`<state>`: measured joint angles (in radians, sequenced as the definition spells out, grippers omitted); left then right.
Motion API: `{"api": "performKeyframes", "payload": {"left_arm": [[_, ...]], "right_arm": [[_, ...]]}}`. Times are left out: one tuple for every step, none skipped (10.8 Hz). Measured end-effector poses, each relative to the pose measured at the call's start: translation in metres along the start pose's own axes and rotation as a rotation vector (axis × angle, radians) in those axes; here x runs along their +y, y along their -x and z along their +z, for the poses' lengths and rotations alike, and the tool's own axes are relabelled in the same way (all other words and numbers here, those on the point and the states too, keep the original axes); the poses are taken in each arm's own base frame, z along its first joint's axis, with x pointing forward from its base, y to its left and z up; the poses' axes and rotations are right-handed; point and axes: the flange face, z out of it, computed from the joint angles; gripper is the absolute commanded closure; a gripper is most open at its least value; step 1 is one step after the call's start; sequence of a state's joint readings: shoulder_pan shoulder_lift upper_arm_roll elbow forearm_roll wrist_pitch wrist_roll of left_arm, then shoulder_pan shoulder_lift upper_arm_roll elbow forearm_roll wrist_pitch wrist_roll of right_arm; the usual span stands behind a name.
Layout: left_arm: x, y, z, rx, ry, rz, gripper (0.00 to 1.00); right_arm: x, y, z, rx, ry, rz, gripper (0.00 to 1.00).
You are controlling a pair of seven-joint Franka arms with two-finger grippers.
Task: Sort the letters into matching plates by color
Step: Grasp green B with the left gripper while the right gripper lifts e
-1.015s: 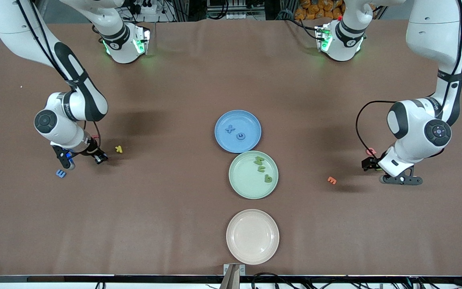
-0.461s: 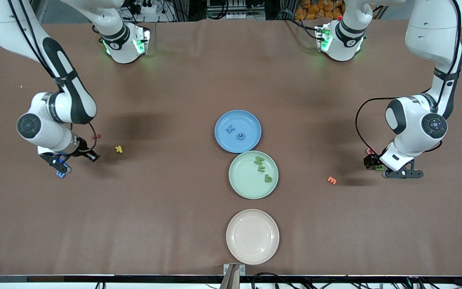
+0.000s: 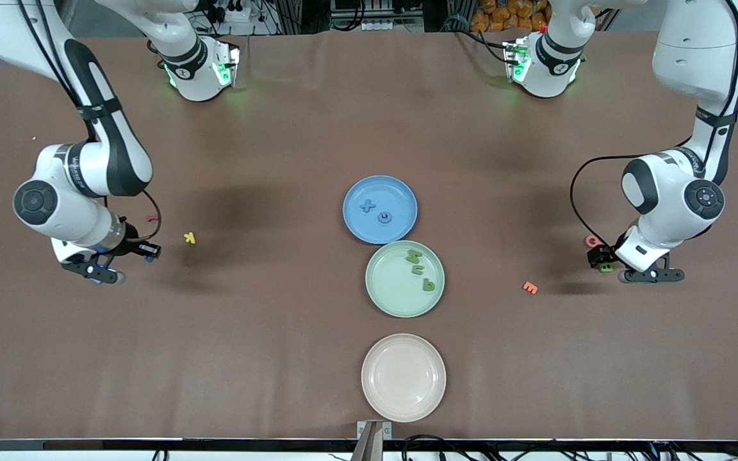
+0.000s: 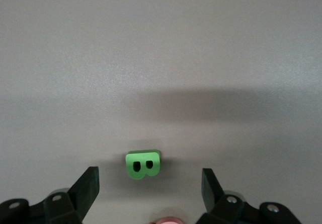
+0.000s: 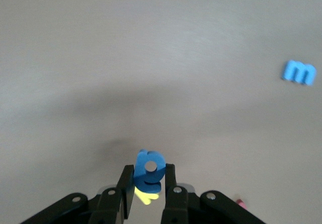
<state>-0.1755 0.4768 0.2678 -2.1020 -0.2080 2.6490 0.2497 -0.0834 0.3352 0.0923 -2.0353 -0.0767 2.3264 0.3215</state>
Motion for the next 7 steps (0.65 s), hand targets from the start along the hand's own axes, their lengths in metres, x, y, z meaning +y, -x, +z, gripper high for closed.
{"api": "performKeyframes", "payload": {"left_arm": [[-0.002,0.001,0.002,0.0,0.009,-0.003,0.1],[-0.003,0.001,0.003,0.0,0.013,0.0,0.11],[-0.003,0.001,0.005,0.001,0.011,0.008,0.11],[-0.004,0.0,0.007,0.001,0.009,0.015,0.13],[-0.006,-0.001,0.009,0.003,0.006,0.025,0.14],[-0.009,-0.002,0.01,0.004,0.003,0.036,0.16],[-0.012,-0.002,0.012,0.003,0.002,0.041,0.19]], "right_arm": [[-0.017,0.0,-0.007,0.015,-0.002,-0.062,0.88],[-0.035,0.001,-0.014,0.03,-0.004,-0.115,0.88],[-0.053,0.003,-0.021,0.04,-0.004,-0.179,0.88],[-0.074,0.008,-0.027,0.048,-0.004,-0.248,0.88],[-0.095,0.014,-0.031,0.058,-0.005,-0.302,0.88],[-0.117,0.021,-0.037,0.069,-0.006,-0.35,0.88],[-0.139,0.03,-0.042,0.08,-0.009,-0.392,0.88]]}}
